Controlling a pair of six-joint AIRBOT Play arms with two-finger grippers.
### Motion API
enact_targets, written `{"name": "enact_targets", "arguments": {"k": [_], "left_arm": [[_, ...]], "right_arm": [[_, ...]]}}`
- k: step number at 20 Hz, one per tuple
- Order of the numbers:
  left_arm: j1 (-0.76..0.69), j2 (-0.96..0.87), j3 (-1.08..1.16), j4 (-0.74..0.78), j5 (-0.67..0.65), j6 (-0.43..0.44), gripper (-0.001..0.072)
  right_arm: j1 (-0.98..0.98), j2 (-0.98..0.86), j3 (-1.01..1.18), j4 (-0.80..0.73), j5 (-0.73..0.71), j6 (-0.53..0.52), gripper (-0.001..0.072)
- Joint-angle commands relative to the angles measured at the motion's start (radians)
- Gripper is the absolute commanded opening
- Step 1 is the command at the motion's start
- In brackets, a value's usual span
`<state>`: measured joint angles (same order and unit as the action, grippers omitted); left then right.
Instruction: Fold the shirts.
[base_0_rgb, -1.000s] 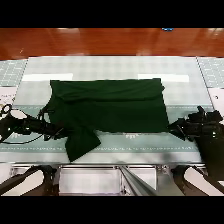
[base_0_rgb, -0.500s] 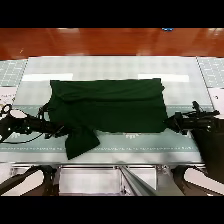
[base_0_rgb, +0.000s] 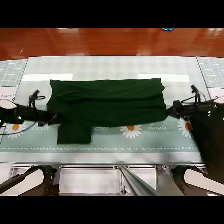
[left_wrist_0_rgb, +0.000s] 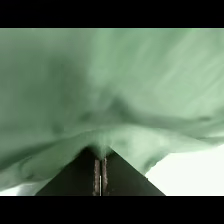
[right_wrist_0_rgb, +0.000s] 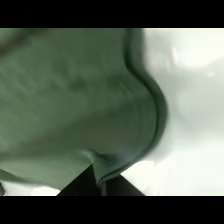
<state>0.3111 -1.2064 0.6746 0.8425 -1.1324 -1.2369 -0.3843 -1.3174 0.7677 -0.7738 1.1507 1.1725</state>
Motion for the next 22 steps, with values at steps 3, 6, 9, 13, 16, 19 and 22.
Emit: {"name": "enact_targets", "arguments": {"k": [3, 6, 9, 13, 16, 19, 22], "left_arm": [[-0.021, -0.073, 0.240, -0.064, 0.079, 0.003, 0.0022], [-0.067, -0.209, 0.386, -0.070, 0.083, 0.002, 0.0022], [-0.080, -0.338, 0.523, -0.070, 0.082, -0.054, 0.0022], [-0.079, -0.454, 0.663, -0.070, 0.081, -0.089, 0.0022], [-0.080, -0.514, 0.742, -0.070, 0.081, -0.096, 0.0022], [-0.091, -0.562, 0.795, -0.070, 0.083, -0.095, 0.0022], [-0.093, -0.593, 0.806, -0.069, 0.086, -0.092, 0.0022]], "right_arm": [[0.031, -0.075, 0.208, 0.014, 0.007, 0.032, 0.0019], [0.100, -0.157, 0.290, 0.026, -0.089, 0.061, 0.0019], [0.142, -0.240, 0.377, 0.039, -0.135, 0.082, 0.0019], [0.151, -0.333, 0.481, 0.056, -0.130, 0.092, 0.0019], [0.151, -0.382, 0.547, 0.056, -0.130, 0.092, 0.0019], [0.151, -0.433, 0.599, 0.061, -0.120, 0.102, 0.0019], [0.151, -0.462, 0.610, 0.061, -0.130, 0.103, 0.0019]]}}
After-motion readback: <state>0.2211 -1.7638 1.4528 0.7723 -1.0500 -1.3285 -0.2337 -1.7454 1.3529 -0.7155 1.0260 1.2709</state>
